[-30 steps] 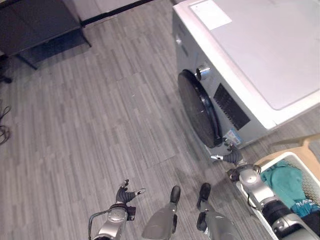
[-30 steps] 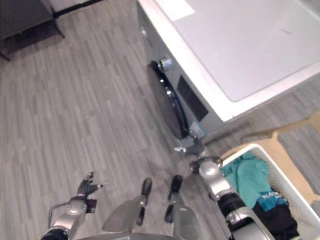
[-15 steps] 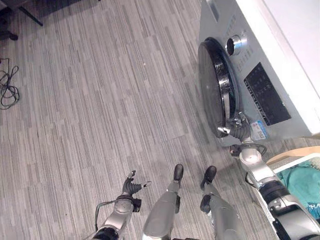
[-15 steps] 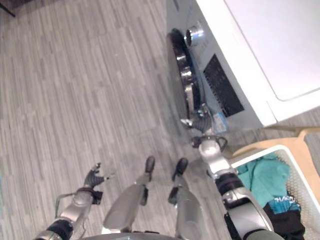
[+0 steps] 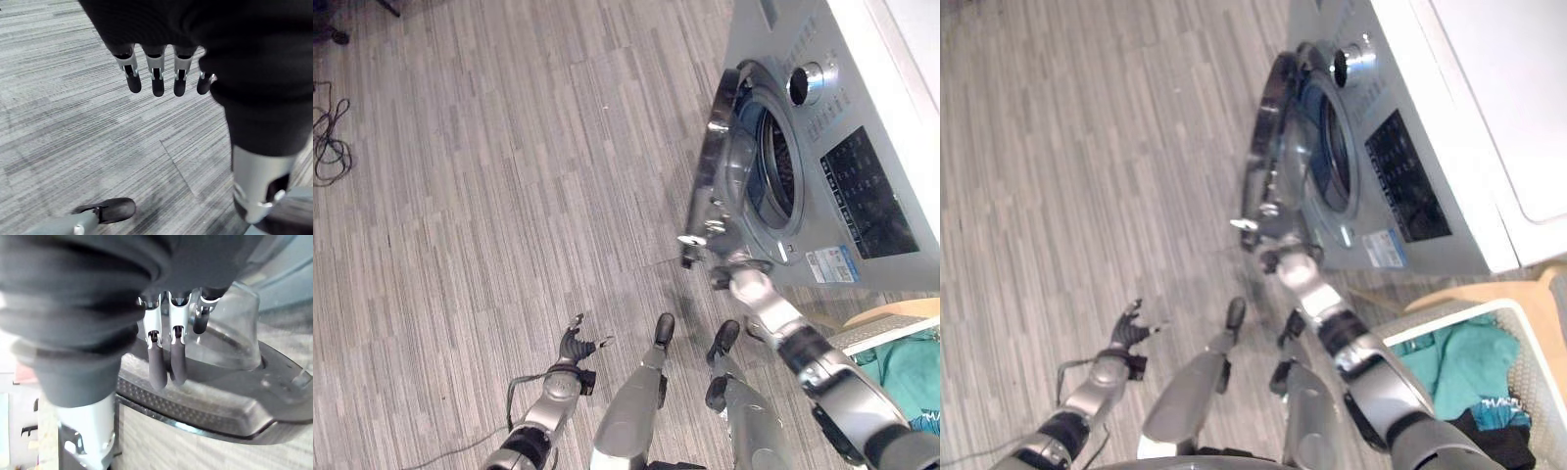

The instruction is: Grab the laundry basket,head to the washer,open it,put in the laundry and shut it.

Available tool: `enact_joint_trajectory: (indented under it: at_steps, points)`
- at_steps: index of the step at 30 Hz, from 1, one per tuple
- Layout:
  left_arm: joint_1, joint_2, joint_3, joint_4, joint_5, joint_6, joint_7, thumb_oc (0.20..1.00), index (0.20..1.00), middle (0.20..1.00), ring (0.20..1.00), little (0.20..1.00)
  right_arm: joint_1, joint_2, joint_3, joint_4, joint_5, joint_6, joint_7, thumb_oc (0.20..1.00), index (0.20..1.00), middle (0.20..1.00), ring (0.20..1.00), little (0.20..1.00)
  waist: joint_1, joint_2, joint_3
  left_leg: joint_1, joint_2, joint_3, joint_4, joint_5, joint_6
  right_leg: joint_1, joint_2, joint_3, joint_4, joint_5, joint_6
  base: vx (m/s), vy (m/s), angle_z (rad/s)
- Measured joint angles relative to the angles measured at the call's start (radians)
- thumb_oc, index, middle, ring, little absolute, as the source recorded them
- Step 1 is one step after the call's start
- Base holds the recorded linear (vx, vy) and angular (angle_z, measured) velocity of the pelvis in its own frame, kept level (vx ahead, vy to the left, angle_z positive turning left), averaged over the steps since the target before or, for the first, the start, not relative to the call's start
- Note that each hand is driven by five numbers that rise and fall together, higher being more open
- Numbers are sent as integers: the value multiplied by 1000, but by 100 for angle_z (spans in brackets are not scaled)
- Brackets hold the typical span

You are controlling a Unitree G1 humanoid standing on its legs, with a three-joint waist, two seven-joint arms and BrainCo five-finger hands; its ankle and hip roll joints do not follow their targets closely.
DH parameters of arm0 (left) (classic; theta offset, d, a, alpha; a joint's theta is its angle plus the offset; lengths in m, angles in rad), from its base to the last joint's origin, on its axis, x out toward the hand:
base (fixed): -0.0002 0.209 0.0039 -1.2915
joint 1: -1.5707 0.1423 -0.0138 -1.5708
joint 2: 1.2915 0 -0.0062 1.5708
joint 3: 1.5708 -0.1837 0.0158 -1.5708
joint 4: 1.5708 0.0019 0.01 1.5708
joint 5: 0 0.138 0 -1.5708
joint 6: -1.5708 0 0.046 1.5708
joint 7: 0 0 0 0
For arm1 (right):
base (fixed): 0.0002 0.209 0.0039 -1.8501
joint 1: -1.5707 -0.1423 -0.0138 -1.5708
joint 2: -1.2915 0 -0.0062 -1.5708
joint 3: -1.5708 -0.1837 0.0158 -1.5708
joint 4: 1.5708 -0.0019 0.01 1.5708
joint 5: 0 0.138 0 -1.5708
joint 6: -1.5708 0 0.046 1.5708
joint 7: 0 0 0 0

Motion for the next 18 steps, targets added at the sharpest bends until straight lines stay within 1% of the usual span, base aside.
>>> enact_joint_trajectory:
  at_steps: [2,3,4,5,6,8,9,10,11,12,13,14,15,16,17,18]
  points:
    - [-27,0,-18,-9,0,-10,3,1000,1000,1000,1000,1000,-69,1,36,0,4,-3,18,1000,1000,1000,1000,1000,28,2,0,-6,2,-29,11,7,-6,6,3,-36,-2,-1,-2,42,-34,44]
    - [-43,2,-31,-14,0,-11,3,1000,1000,1000,1000,1000,-132,1,46,0,4,-10,37,1000,1000,1000,1000,1000,54,3,0,-12,2,-53,11,12,-13,9,5,-55,-1,-6,-8,32,-31,59]
    - [-54,7,-42,-28,0,-13,4,1000,1000,1000,1000,1000,-200,5,52,-1,4,-23,47,1000,1000,1000,1000,1000,71,4,0,-21,2,-69,13,19,-22,9,6,-73,-2,-10,-10,42,-23,65]
    - [-58,10,-49,-43,-1,-19,5,1000,1000,1000,1000,1000,-268,16,45,-7,4,-50,55,1000,1000,1000,1000,1000,87,8,1,-28,3,-85,13,21,-23,7,7,-92,5,-20,-14,73,-35,75]
    - [-65,11,-66,-48,-27,-19,5,1000,1000,1000,1000,1000,-363,29,30,-16,6,-77,61,1000,1000,1000,1000,1000,118,11,1,-32,2,-108,14,23,-26,7,4,-106,24,-36,-13,67,-31,65]
    - [-64,12,-67,-52,-37,-19,5,1000,1000,1000,1000,1000,-412,10,27,-49,15,-93,60,1000,1000,1000,1000,1000,138,9,0,-33,-2,-130,14,23,-27,6,-3,-113,47,-54,-6,34,-20,47]
    - [-64,14,-66,-54,-38,-20,5,1000,1000,1000,1000,1000,-413,0,23,-87,16,-100,59,1000,1000,1000,1000,1000,139,8,0,-34,-4,-138,14,22,-28,5,-7,-113,58,-65,1,26,-23,44]
    - [-58,21,-66,-56,-39,-18,6,1000,1000,1000,1000,1000,-375,-19,23,-165,16,-126,58,1000,1000,1000,1000,1000,140,-2,-5,-36,-12,-140,13,21,-30,-10,-24,-93,99,-85,13,25,-23,31]
    - [-52,21,-66,-58,-39,-15,6,1000,1000,1000,1000,1000,-335,-33,24,-206,17,-127,62,1000,1000,1000,1000,1000,135,-8,-8,-38,-19,-136,13,21,-30,-22,-36,-75,120,-94,25,28,-25,13]
    - [-51,21,-65,-62,-39,-11,7,1000,1000,1000,1000,1000,-246,-67,33,-266,16,-127,65,1000,1000,1000,1000,1000,123,-17,-11,-38,-30,-127,13,27,-21,-31,-50,-52,139,-100,33,-5,11,-14]
    - [-52,26,-56,-69,-38,-10,8,1000,1000,1000,1000,1000,-135,-101,37,-286,13,-121,71,1000,1000,1000,1000,1000,93,-41,-14,-37,-38,-106,13,28,-20,-39,-59,-29,139,-94,42,-100,66,-41]
    - [-51,34,-52,-96,-37,-10,14,1000,1000,1000,1000,1000,-11,-154,35,-352,3,-105,93,1000,1000,1000,1000,1000,72,-71,-16,-37,-42,-68,13,29,-18,-49,-66,-1,140,-88,51,-156,87,-66]
    - [-55,47,-47,-111,-36,-9,19,1000,1000,1000,1000,1000,128,-218,44,-401,-7,-85,114,1000,1000,1000,1000,1000,19,-101,-16,-37,-50,-28,14,38,-6,-54,-71,27,123,-69,68,-188,73,-74]
    - [-76,48,-44,-125,-36,-3,24,1000,1000,1000,1000,1000,188,-247,45,-413,-17,-81,126,1000,1000,1000,1000,1000,-21,-118,-16,-38,-51,-2,16,38,-5,-64,-77,40,117,-64,77,-117,36,-62]
    - [-102,47,-42,-157,-33,8,33,1000,1000,1000,1000,1000,305,-295,26,-484,-63,-86,148,1000,1000,1000,1000,1000,-64,-123,-15,-39,-52,44,19,37,-4,-76,-80,70,120,-62,82,-87,25,-55]
    - [-114,50,-43,-156,-22,4,44,1000,1000,1000,1000,1000,343,-306,27,-489,-94,-86,161,1000,1000,1000,1000,1000,-63,-127,-17,-37,-46,73,18,31,6,-77,-80,87,126,-61,83,-73,37,-86]
